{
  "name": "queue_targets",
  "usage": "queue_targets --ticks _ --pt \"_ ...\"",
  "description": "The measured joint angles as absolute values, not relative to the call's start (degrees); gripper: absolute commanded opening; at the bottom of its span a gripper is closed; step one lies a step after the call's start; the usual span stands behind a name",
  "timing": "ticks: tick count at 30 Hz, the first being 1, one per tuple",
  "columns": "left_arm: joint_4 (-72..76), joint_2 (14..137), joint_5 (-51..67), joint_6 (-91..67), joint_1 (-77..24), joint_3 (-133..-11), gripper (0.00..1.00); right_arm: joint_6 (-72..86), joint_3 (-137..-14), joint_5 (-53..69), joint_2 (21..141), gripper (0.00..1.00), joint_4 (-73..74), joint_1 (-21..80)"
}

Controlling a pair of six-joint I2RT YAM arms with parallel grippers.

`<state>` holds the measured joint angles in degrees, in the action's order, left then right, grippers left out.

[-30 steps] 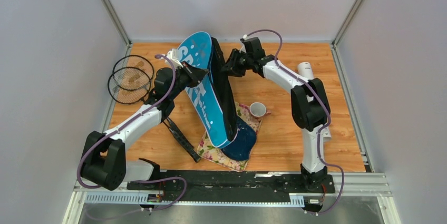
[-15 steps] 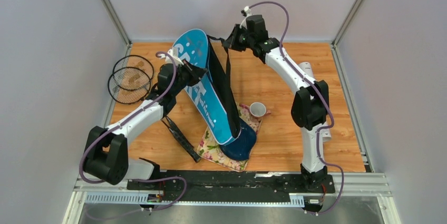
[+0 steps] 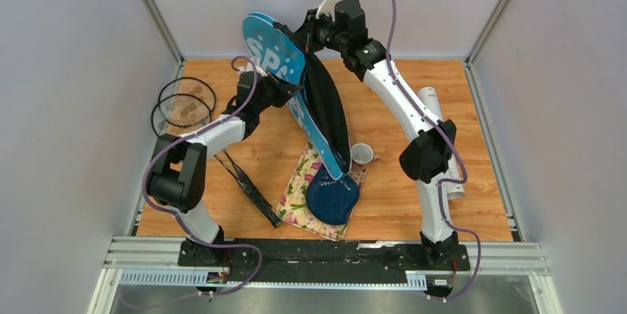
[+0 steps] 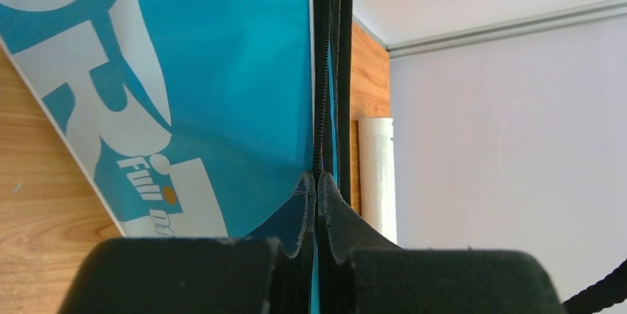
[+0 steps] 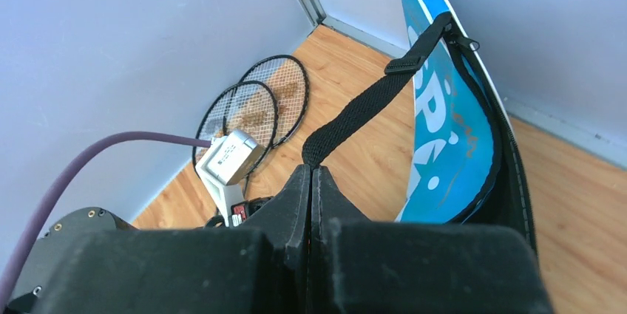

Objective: Pack up the badminton gear

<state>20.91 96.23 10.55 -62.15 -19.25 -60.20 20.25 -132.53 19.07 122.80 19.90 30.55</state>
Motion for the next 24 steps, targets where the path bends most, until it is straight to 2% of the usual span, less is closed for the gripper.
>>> queue_targets --ticks 1,3,4,6,7,12,13,18,19,20,24 --pt "21.5 96.7 11.2 -62.8 -19.1 -60.4 0.01 18.6 -133.1 19.7 123.2 0.00 20.2 30.6" --pt "22.6 97.2 12.4 -63.3 -19.0 -60.4 0.12 16.1 -134.8 21.1 124.3 0.00 20.3 30.5" --pt "22.8 97.2 13.1 -63.4 -18.9 -60.4 0.25 15.3 -135.1 22.0 124.6 0.00 20.3 30.5" --pt "23.6 97.2 14.3 -63.5 -18.7 -60.2 0.36 14.2 -135.1 23.2 124.7 0.00 20.4 30.6" --pt "23.9 96.9 14.4 -63.4 -18.6 -59.7 0.46 13.8 -135.1 23.5 124.7 0.00 20.3 30.6" --pt "23.3 92.0 16.1 -63.8 -16.4 -54.3 0.66 12.6 -135.0 23.7 124.7 0.00 20.4 31.4" --pt "22.9 90.5 16.9 -64.2 -15.6 -53.6 0.69 12.4 -135.0 23.7 124.7 0.00 20.4 31.6" --pt "18.2 84.8 20.8 -69.1 -11.4 -55.2 0.69 12.1 -135.0 23.9 124.7 0.00 20.3 32.3" --pt "17.3 84.4 21.7 -70.6 -10.5 -56.5 0.78 12.1 -135.0 24.0 124.7 0.00 20.4 32.4" --pt "17.4 84.3 22.3 -72.8 -9.6 -57.6 0.82 12.1 -135.0 24.2 124.7 0.00 20.3 32.4" --pt "18.9 84.8 22.6 -81.0 -7.2 -59.8 0.83 12.1 -135.0 24.8 124.7 0.00 20.3 32.5"
